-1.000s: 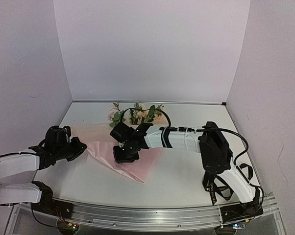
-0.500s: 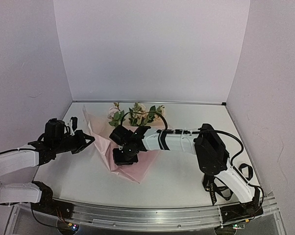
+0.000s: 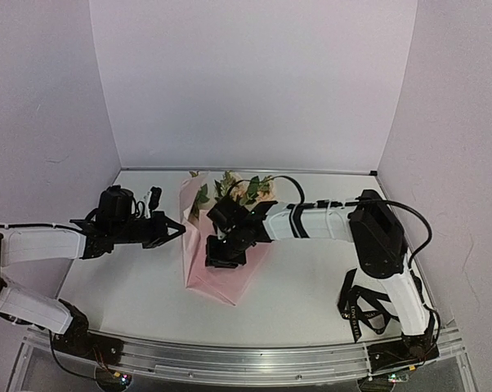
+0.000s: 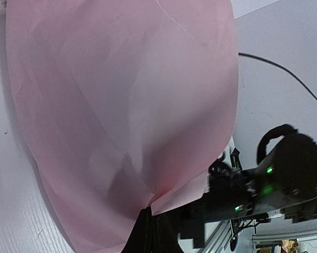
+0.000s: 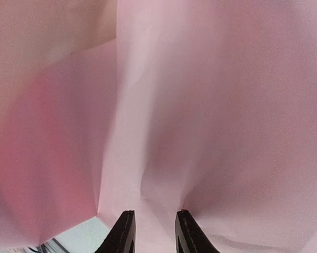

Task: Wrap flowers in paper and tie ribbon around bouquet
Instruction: Fold the 2/3-folded wrapping paper at the center of the board.

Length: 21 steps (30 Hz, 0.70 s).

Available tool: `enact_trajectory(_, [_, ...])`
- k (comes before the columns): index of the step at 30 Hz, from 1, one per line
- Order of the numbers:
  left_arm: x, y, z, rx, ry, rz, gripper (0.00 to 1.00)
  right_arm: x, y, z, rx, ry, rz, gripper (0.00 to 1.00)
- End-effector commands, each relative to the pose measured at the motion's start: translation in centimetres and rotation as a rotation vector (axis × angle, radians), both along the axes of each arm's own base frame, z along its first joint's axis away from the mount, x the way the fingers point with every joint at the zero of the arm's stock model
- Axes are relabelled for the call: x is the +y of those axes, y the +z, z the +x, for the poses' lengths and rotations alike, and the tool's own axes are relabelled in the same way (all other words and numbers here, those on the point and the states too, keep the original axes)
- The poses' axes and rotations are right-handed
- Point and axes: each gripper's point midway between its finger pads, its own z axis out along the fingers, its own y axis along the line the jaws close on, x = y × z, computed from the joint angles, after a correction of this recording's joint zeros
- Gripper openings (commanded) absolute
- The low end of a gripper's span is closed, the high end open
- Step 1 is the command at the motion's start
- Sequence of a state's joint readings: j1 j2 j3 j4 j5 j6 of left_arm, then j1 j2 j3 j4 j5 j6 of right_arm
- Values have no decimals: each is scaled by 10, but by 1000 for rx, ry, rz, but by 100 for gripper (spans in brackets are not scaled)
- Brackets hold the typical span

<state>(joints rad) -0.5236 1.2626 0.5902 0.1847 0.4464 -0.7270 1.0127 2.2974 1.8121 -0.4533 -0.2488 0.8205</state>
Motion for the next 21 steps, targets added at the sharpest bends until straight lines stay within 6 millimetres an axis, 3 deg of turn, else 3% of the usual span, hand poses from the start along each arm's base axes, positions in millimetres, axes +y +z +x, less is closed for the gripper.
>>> enact_trajectory(1, [-22,19,7,-73,-76,-12,0,-19,87,16,-113,-75,138,28])
enact_trajectory(4, [-31,16,9,-66,-104,-11,0,-56,86,15,-146,-129,82,32])
enact_trajectory(7, [-44,15,9,-64,-144,-7,0,-92,63,9,-133,-181,22,37])
enact_trajectory(9, [-54,11,9,-56,-175,1,0,-103,47,4,-108,-202,21,38])
enact_trajectory(14, [-76,-2,10,-25,-239,43,0,-120,8,-9,-44,-267,24,40])
enact_trajectory(17, [-89,-11,9,-14,-272,76,0,-119,-9,-7,-13,-299,82,49])
enact_trajectory(21, [-102,-25,4,13,-312,117,0,-112,-19,-1,5,-316,129,48])
